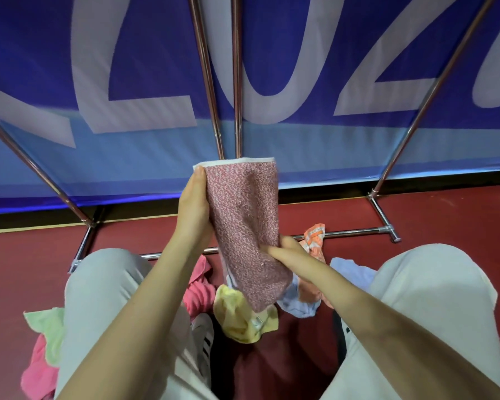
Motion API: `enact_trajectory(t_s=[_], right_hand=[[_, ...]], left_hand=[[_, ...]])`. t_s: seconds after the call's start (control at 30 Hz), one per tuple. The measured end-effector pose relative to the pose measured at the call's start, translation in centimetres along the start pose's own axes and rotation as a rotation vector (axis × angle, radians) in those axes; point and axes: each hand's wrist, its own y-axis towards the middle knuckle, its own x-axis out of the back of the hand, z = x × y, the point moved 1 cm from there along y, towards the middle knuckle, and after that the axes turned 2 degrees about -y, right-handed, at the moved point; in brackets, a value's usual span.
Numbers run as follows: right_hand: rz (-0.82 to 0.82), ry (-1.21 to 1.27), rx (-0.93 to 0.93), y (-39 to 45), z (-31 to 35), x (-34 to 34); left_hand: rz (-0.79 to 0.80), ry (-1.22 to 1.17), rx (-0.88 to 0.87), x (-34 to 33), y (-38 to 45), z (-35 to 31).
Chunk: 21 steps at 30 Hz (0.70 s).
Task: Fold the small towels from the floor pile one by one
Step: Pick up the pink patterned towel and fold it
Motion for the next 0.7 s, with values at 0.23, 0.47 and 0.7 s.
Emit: enact_trajectory(t_s=[0.23,0.47,0.7], right_hand=[[0.04,-0.066,0.039,-0.3,-1.2,-2.2],[0.116,-0.187,0.012,-0.4,-2.5,-1.7],[-0.093,-0.164,0.079,-0.5,-3.0,-0.5]], left_hand=[[-0.158,-0.036,-0.047,2.9,1.6,-1.7],[-0.245,-0.081,-0.034,4.6,2.8,-1.6],[-0.283,-0.203,-0.02,5.4,3.2,-1.4]])
